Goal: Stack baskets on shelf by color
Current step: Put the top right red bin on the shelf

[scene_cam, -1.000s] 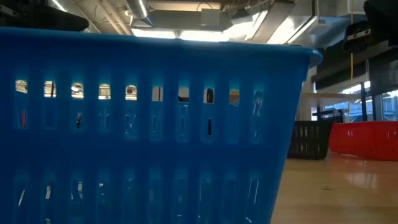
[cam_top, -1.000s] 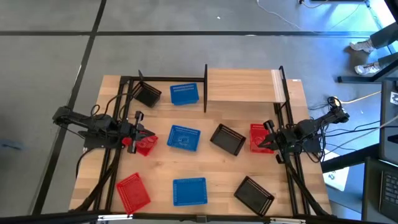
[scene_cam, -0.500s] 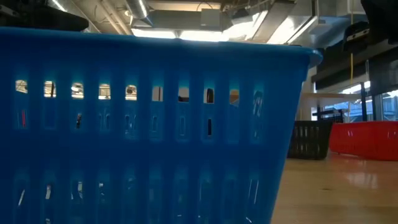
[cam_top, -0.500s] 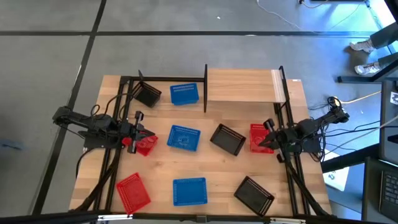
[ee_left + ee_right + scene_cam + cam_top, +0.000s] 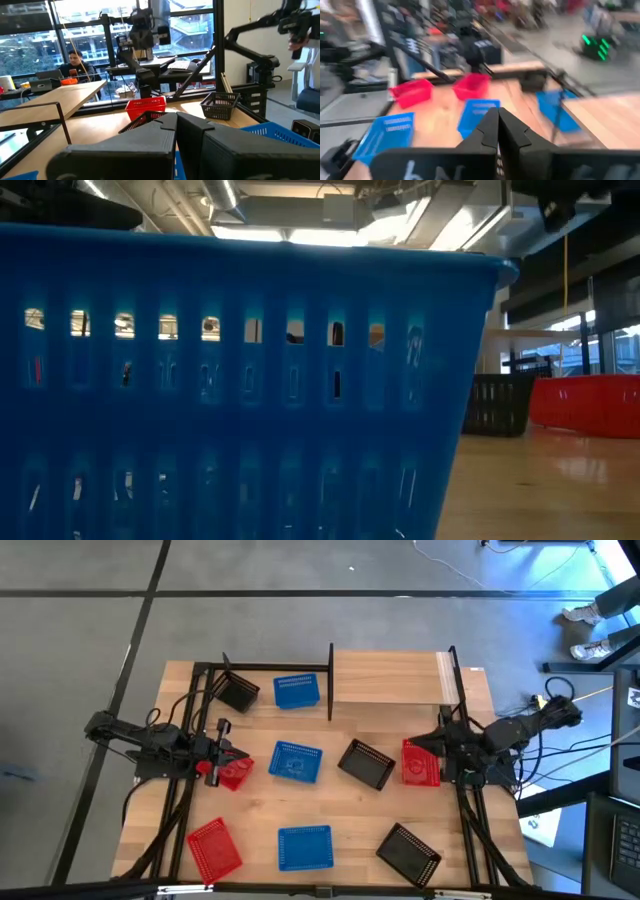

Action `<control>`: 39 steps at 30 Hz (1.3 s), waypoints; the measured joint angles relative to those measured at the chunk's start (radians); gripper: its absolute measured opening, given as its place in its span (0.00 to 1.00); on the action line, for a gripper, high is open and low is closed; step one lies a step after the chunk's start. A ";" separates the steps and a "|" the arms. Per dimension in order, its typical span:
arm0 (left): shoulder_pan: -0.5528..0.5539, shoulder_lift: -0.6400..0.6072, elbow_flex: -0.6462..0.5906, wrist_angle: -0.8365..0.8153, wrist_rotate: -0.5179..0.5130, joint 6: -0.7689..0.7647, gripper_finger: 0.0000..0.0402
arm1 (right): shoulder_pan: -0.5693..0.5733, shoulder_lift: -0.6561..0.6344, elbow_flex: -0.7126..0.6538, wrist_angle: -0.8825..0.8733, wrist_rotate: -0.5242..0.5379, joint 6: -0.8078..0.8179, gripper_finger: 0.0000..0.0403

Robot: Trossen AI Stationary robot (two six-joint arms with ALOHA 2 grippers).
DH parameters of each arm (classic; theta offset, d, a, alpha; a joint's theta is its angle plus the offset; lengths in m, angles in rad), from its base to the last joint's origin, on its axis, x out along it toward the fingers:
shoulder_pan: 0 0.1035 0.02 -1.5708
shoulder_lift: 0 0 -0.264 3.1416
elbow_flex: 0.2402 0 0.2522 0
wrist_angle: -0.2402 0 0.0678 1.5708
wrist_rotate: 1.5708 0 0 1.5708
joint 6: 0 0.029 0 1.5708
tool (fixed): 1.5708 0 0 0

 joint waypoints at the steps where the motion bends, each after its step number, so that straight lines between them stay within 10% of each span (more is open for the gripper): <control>1: 0.000 0.000 0.000 0.000 0.000 0.000 0.00 | 0.000 0.050 0.052 -0.039 0.011 0.046 0.00; 9: 0.000 0.000 0.000 0.000 0.000 0.000 0.00 | 0.000 0.387 0.483 -0.589 -0.006 0.648 0.00; 17: 0.000 0.000 0.000 0.000 0.000 0.000 0.00 | 0.000 0.601 0.784 -1.198 -0.251 1.302 0.00; 26: 0.000 0.000 0.000 0.000 0.000 0.000 0.00 | 0.000 0.673 0.804 -1.267 -0.436 1.383 0.03; 39: 0.000 0.000 0.000 0.001 0.000 -0.003 0.00 | -0.114 0.719 0.781 -1.282 -0.472 1.441 0.37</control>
